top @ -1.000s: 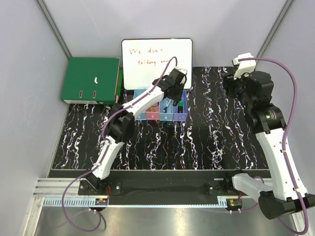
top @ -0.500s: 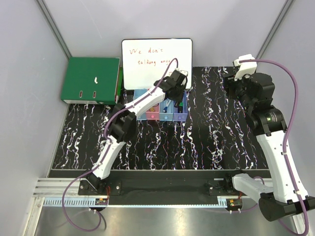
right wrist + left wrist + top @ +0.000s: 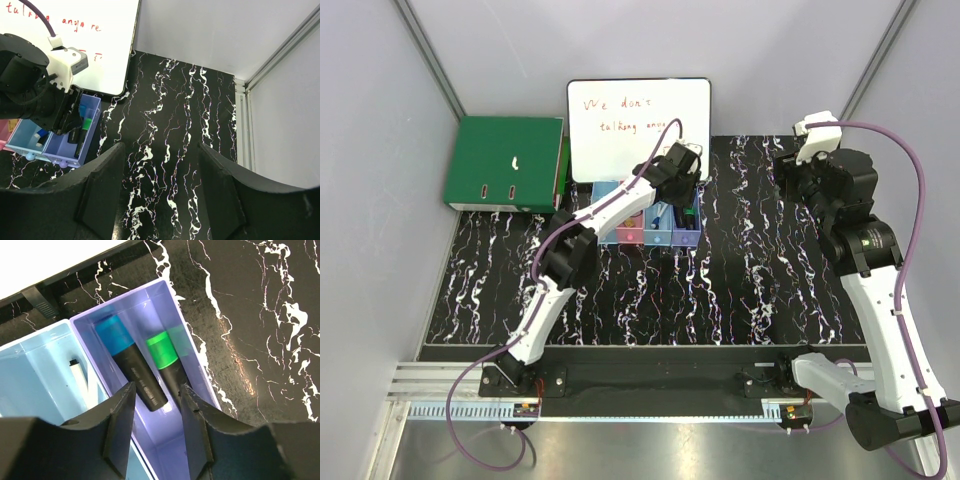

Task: Sort the stationery into containers
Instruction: Place the pen in the storage box, then reset both arms

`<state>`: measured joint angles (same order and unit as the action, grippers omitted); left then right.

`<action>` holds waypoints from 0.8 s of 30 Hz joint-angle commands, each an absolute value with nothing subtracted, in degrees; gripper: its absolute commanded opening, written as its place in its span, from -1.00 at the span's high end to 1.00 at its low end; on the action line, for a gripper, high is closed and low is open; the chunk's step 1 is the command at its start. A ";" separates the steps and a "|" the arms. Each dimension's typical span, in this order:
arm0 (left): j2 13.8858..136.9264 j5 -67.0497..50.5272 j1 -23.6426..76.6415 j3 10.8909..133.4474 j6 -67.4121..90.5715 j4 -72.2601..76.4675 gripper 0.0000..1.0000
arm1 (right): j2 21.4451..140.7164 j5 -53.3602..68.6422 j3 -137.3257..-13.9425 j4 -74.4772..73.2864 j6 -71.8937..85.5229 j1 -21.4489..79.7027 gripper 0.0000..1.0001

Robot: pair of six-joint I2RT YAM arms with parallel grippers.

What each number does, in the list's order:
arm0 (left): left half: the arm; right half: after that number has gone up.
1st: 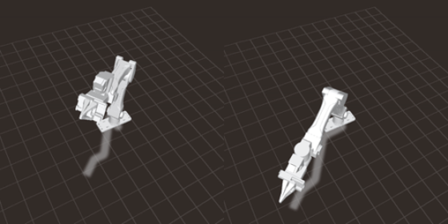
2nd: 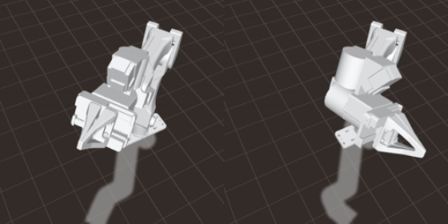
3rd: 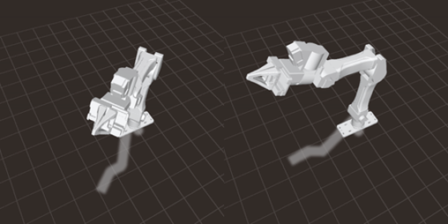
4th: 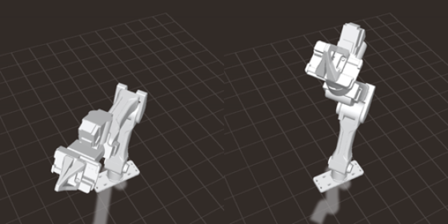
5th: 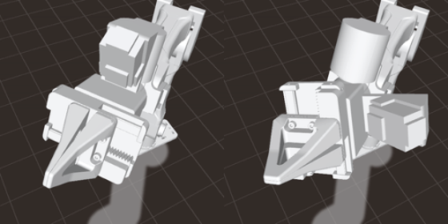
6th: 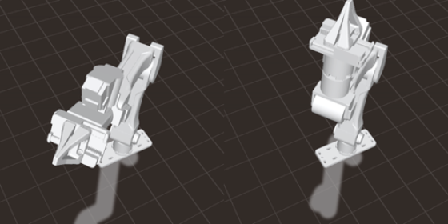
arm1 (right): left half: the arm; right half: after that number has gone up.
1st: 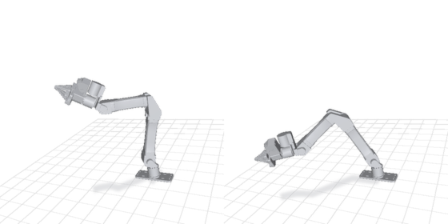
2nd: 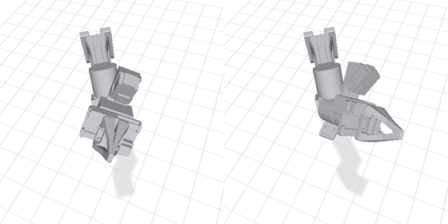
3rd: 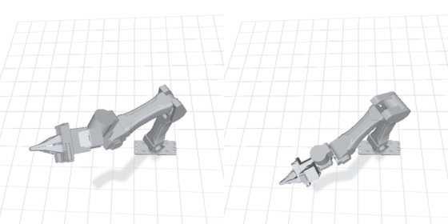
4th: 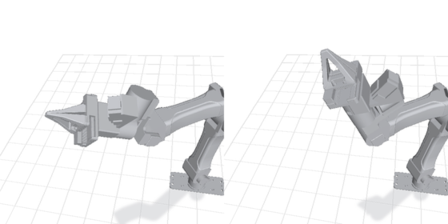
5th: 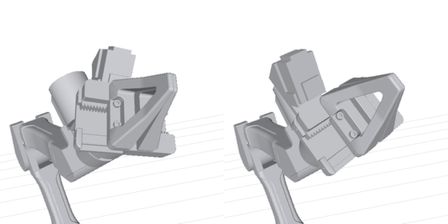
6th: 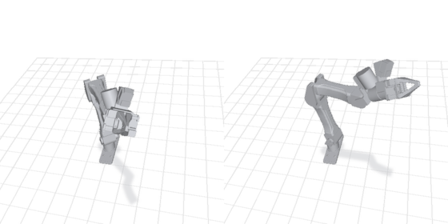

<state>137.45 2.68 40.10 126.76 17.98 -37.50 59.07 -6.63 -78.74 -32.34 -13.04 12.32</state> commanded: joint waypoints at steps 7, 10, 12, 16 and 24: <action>129.91 -3.51 39.11 127.45 15.30 -33.75 -0.36 | 56.78 -5.90 -77.61 -30.14 -13.62 11.95 -0.45; 123.42 -4.22 37.88 123.41 12.84 -32.87 -0.76 | 56.08 -2.38 -77.52 -31.98 -14.68 11.95 -0.67; 117.44 -4.31 36.65 118.08 10.74 -31.47 -0.98 | 55.46 1.03 -77.26 -32.60 -15.12 11.95 -0.84; 104.46 -2.38 34.46 108.65 6.34 -30.59 -0.98 | 53.09 5.71 -76.21 -33.49 -13.80 11.95 -1.00; 79.74 7.46 31.99 86.53 -2.10 -35.59 -0.98 | 54.93 1.52 -78.66 -42.70 -10.29 12.04 -1.00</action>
<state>89.19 1.63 31.77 95.68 4.51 -33.43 53.17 4.19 -76.34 -36.40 -12.53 12.25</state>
